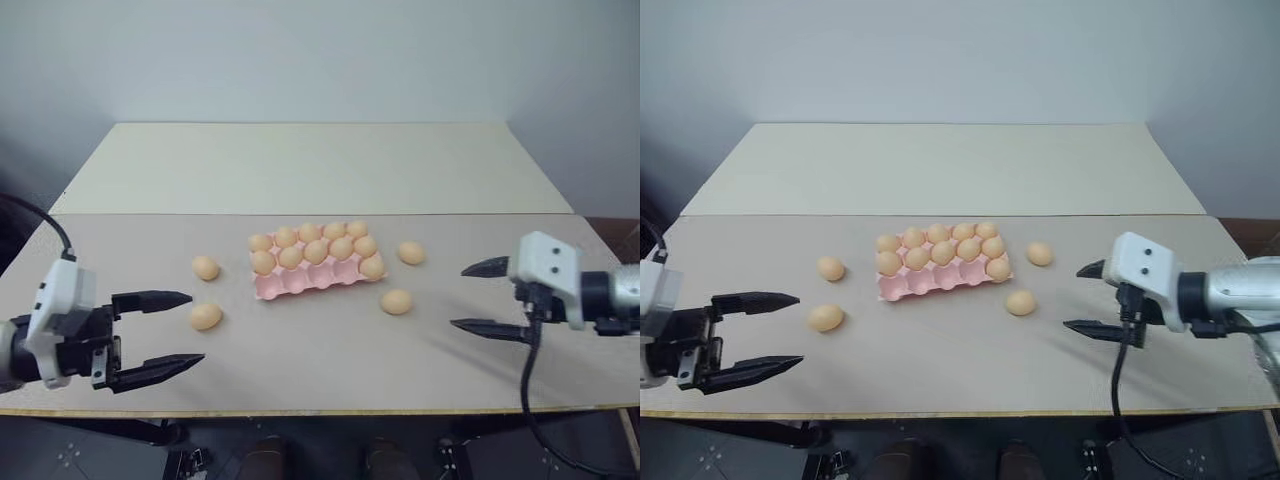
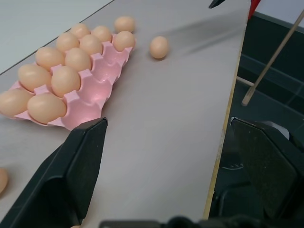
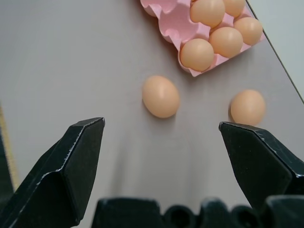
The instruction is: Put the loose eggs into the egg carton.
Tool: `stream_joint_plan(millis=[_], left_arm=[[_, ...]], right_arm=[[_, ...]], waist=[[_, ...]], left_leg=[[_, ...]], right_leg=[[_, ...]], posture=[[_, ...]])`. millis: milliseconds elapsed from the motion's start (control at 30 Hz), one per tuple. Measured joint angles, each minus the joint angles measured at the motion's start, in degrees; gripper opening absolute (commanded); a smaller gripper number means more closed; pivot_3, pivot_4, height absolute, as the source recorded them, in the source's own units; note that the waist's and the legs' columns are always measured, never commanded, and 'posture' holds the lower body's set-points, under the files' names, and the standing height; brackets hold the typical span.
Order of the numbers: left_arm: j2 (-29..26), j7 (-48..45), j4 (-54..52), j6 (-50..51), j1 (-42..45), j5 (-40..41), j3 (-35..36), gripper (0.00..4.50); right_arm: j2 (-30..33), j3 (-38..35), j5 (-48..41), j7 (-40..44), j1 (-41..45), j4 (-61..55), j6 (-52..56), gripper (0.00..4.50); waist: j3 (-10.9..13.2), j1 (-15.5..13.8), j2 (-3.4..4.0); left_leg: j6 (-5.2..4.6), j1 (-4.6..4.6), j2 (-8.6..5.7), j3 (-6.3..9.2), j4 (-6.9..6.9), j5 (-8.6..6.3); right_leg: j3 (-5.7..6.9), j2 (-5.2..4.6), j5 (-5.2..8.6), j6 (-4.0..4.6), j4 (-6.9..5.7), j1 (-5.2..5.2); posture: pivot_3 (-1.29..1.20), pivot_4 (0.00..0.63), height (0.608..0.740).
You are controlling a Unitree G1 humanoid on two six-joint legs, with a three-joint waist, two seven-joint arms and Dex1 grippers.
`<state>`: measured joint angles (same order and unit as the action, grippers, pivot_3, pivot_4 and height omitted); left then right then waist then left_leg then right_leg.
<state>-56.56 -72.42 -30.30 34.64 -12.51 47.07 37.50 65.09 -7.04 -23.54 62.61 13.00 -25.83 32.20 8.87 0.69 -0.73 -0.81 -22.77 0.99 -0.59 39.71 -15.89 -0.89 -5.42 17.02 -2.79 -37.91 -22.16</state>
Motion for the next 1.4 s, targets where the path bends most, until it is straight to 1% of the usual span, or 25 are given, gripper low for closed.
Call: stream_joint_plan(millis=[167,267,433,567,700,800,867,967,1000,1200,1333,1400], left_arm=[[0.02,0.55,0.6,-1.4,1.88,-0.72,-2.21,4.5],[0.06,0.84,1.01,-1.83,2.32,-1.01,-2.78,4.5],[0.3,1.0,1.0,-2.02,2.04,-1.33,-3.15,4.5],[0.35,1.19,0.87,-2.03,1.6,-1.71,-3.37,4.5],[0.49,1.38,0.83,-2.03,0.68,-1.74,-3.27,4.5],[0.71,1.6,0.38,-2.03,-0.07,-1.75,-2.95,4.5],[0.86,1.66,-0.37,-2.03,-0.76,-1.74,-2.65,4.5],[1.02,1.73,-0.37,-2.06,-0.98,-1.74,-2.65,4.5],[1.02,1.73,-0.37,-2.09,-1.0,-1.75,-2.65,4.5],[1.01,1.59,-0.25,-2.15,-0.87,-1.75,-2.65,4.5],[1.01,1.52,-0.2,-2.27,-0.84,-1.81,-2.64,4.5],[1.01,1.53,-0.17,-2.39,-0.8,-1.87,-2.62,4.5]], right_arm=[[-5.03,11.57,7.66,-0.23,6.93,6.13,-5.4,4.48],[-8.33,16.47,11.26,-0.06,10.88,9.86,-7.74,4.48],[-12.92,21.66,15.78,1.16,15.55,15.66,-11.42,4.48],[-15.65,24.63,18.82,1.8,17.38,19.07,-13.76,4.48],[-16.98,25.97,20.96,2.18,17.49,22.01,-15.85,4.48],[-18.93,26.05,21.79,1.92,17.64,23.82,-16.18,3.88],[-19.33,26.1,22.5,1.77,17.77,24.39,-16.59,3.26],[-19.79,26.1,23.09,1.67,17.86,25.16,-16.98,2.18],[-19.79,26.1,23.23,1.71,17.86,25.19,-17.08,2.01],[-19.51,25.59,23.79,1.67,17.53,23.85,-17.23,2.01],[-20.03,22.05,21.17,1.22,18.29,20.05,-14.99,2.01],[-22.07,20.06,19.59,0.15,20.63,18.68,-12.94,2.01]], waist=[[0.0,0.03,0.0],[0.0,0.07,0.0],[0.0,0.07,0.01],[0.0,0.02,0.01],[0.0,0.03,0.01],[0.0,0.05,0.01],[0.0,0.05,0.01],[0.0,0.06,0.01],[0.0,0.06,0.01],[0.01,0.05,0.01],[0.01,0.08,0.02],[0.01,0.36,0.02]], left_leg=[[0.0,-0.03,-0.02,0.0,0.02,0.0],[0.0,-0.03,-0.01,0.0,0.02,0.0],[0.0,-0.04,-0.01,0.0,0.01,0.0],[0.01,-0.03,-0.02,0.0,0.01,0.0],[0.01,-0.04,-0.03,0.0,0.01,0.0],[0.01,-0.03,-0.01,0.0,0.01,0.01],[0.01,-0.03,-0.02,0.0,0.01,0.01],[0.02,-0.03,-0.02,0.0,0.01,0.01],[0.02,-0.03,-0.02,0.0,0.01,0.01],[0.02,-0.03,-0.02,0.0,0.01,0.01],[0.01,-0.03,-0.01,0.0,0.0,0.01],[0.02,0.0,0.01,0.0,0.0,0.01]], right_leg=[[0.0,-0.01,0.0,0.0,-0.01,-0.03],[0.0,0.0,0.0,0.0,-0.04,-0.05],[0.01,0.0,0.0,0.0,-0.05,-0.07],[0.01,-0.01,0.0,0.0,-0.05,-0.06],[0.02,-0.02,0.0,0.0,-0.05,-0.07],[0.01,0.0,0.0,0.0,-0.08,-0.08],[0.01,-0.01,0.0,0.0,-0.08,-0.08],[0.02,-0.01,0.0,0.0,-0.08,-0.07],[0.01,-0.01,0.0,0.0,-0.08,-0.07],[0.02,-0.01,0.0,0.0,-0.07,-0.08],[0.01,-0.01,0.0,0.0,-0.07,-0.08],[-0.01,0.0,-0.01,0.01,-0.1,-0.08]], posture=[[0.0,0.15,0.74],[0.0,0.15,0.74],[0.0,0.15,0.74],[0.0,0.15,0.74],[0.0,0.15,0.74],[0.0,0.15,0.74],[0.0,0.15,0.74],[0.0,0.15,0.74],[0.0,0.15,0.74],[0.0,0.15,0.74],[0.0,0.15,0.74],[0.0,0.15,0.74]])
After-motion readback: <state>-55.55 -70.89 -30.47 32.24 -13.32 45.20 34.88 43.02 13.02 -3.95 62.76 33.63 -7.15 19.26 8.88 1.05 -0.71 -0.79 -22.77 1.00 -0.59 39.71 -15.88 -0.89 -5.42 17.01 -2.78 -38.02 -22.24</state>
